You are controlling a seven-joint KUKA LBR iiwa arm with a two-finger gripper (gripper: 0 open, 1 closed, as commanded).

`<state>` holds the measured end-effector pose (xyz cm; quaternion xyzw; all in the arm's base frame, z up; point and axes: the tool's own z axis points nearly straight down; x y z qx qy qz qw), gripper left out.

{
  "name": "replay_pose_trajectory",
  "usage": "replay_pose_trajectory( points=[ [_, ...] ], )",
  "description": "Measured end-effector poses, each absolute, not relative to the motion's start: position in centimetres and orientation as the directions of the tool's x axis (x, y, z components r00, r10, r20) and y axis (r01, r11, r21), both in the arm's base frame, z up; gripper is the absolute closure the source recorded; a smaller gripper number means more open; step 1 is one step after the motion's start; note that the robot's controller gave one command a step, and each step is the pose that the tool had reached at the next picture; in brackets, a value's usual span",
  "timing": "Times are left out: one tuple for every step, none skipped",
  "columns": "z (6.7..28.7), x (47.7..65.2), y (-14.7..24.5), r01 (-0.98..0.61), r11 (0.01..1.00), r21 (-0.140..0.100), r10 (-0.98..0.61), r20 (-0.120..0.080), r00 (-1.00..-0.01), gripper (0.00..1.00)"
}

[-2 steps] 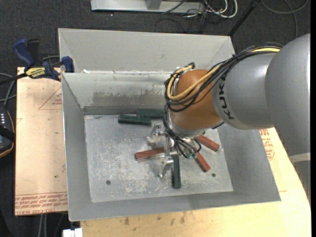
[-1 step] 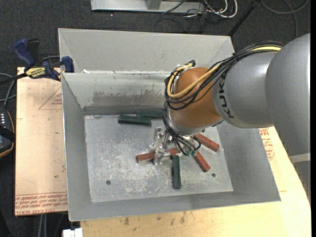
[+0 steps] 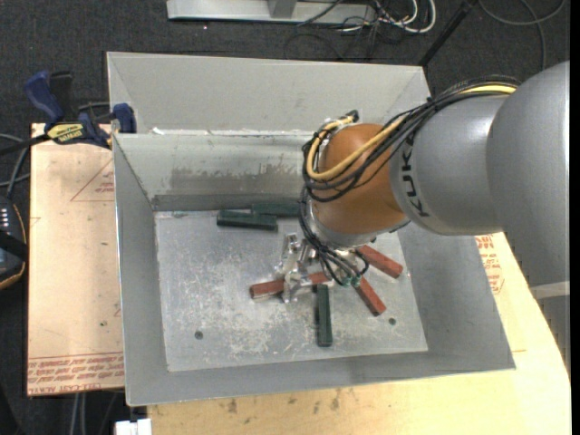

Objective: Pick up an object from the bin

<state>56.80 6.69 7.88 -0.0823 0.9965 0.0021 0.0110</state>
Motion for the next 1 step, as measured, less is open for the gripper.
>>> replay_pose_trajectory(
  points=[
    [25.67,57.34,7.84,-0.226,0.974,-0.001,-0.226,-0.012,-0.974,1.0]
  ],
)
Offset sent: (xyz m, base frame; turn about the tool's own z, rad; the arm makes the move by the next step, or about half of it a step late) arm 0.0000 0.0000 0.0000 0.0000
